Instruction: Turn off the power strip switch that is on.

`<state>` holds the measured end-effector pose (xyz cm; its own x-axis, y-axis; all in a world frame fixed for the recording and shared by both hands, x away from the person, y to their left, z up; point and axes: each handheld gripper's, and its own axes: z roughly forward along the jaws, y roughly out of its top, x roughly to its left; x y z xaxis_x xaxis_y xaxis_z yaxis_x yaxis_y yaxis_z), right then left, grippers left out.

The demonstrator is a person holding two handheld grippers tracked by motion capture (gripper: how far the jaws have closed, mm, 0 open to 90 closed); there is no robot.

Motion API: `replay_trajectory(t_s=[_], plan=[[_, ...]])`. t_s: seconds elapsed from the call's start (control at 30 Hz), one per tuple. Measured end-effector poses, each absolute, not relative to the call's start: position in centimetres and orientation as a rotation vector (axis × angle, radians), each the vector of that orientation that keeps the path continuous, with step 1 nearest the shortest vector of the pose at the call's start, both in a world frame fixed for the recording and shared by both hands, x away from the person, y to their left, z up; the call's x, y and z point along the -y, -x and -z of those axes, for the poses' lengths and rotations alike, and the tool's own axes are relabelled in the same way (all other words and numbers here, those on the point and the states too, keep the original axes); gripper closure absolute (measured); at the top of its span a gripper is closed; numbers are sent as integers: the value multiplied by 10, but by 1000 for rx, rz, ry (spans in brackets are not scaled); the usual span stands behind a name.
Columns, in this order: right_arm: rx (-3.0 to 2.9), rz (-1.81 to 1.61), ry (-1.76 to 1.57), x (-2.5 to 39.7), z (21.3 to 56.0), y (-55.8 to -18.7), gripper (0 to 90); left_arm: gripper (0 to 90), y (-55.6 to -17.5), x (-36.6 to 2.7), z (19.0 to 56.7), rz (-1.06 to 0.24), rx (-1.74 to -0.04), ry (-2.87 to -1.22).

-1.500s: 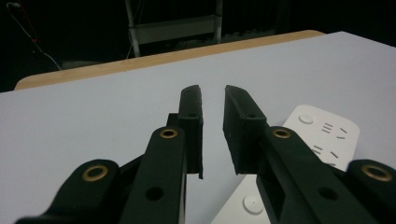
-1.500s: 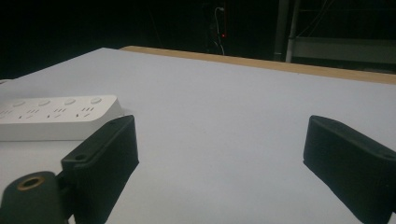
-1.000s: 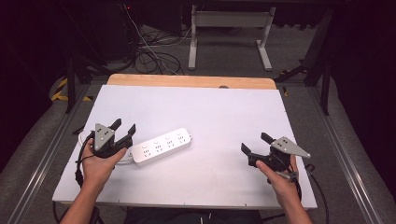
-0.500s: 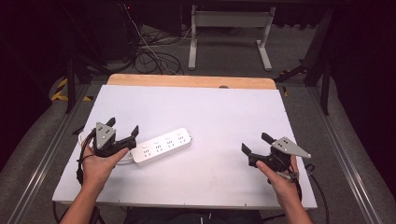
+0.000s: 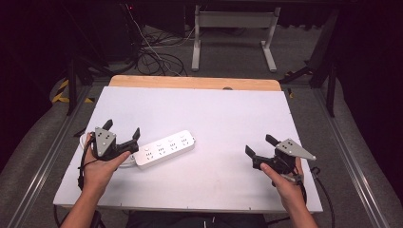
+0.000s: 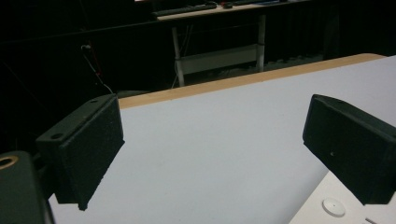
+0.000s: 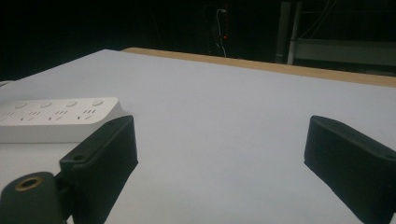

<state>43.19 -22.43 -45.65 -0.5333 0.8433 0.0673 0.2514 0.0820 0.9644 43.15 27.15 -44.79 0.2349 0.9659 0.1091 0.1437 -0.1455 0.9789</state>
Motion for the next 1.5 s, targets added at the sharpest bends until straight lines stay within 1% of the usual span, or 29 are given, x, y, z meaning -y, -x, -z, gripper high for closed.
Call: replay_trajectory(t_s=[0.6, 1.5], plan=[[-1848, -1483, -1071, 221, 456, -435, 98, 54, -428, -276, 449, -1073, -1102, -1502], [-1856, -1484, -1068, 220, 456, -436, 100, 55, -426, -277, 451, -1069, -1108, -1511]])
